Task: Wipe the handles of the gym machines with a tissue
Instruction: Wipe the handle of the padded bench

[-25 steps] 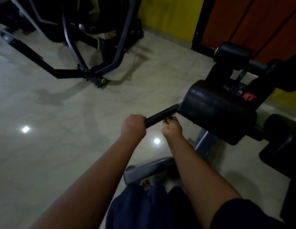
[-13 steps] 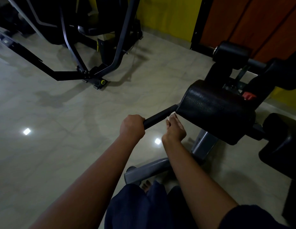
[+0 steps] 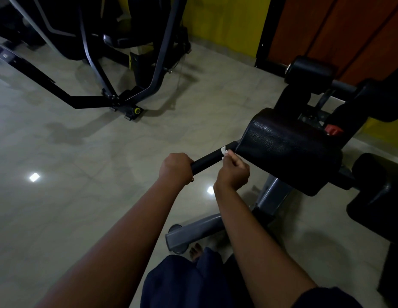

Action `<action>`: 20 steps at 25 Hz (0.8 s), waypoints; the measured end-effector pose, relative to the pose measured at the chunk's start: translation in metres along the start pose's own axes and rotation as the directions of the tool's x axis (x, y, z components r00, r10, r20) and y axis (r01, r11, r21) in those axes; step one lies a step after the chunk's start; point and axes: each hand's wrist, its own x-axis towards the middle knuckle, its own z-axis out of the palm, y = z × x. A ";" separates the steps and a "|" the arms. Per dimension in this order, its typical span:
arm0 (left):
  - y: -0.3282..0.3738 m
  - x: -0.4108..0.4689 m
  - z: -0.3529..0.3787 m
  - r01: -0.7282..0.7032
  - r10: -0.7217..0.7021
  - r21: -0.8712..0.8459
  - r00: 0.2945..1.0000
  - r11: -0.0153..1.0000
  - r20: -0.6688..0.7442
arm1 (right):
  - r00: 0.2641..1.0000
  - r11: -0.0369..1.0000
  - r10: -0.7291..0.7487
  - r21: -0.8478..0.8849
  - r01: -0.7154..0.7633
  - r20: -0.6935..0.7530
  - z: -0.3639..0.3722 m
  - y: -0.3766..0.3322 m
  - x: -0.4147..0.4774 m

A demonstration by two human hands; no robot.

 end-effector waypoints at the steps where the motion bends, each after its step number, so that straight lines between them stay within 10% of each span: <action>1: 0.000 0.001 0.000 -0.002 0.002 0.008 1.000 1.000 0.002 | 0.990 0.983 -0.136 -0.116 0.139 0.036 -0.002 0.004 0.002; 5: 0.000 0.003 0.001 -0.006 0.006 0.048 1.000 0.999 0.008 | 0.685 0.452 -0.640 -0.551 0.702 0.347 -0.008 0.016 0.018; 7: 0.000 0.005 0.000 -0.010 0.008 0.075 1.000 0.997 0.024 | 0.573 0.184 -0.682 -0.651 0.736 0.455 -0.008 0.019 0.025; 12: 0.000 0.007 0.000 -0.005 0.001 0.088 0.999 0.996 0.044 | 0.363 -0.108 -0.607 -0.527 0.843 0.707 -0.010 -0.002 0.005; 20: 0.001 0.001 0.008 0.016 -0.015 0.043 1.000 0.999 -0.022 | 0.664 -0.474 -0.107 -0.625 0.620 0.740 0.061 -0.062 0.039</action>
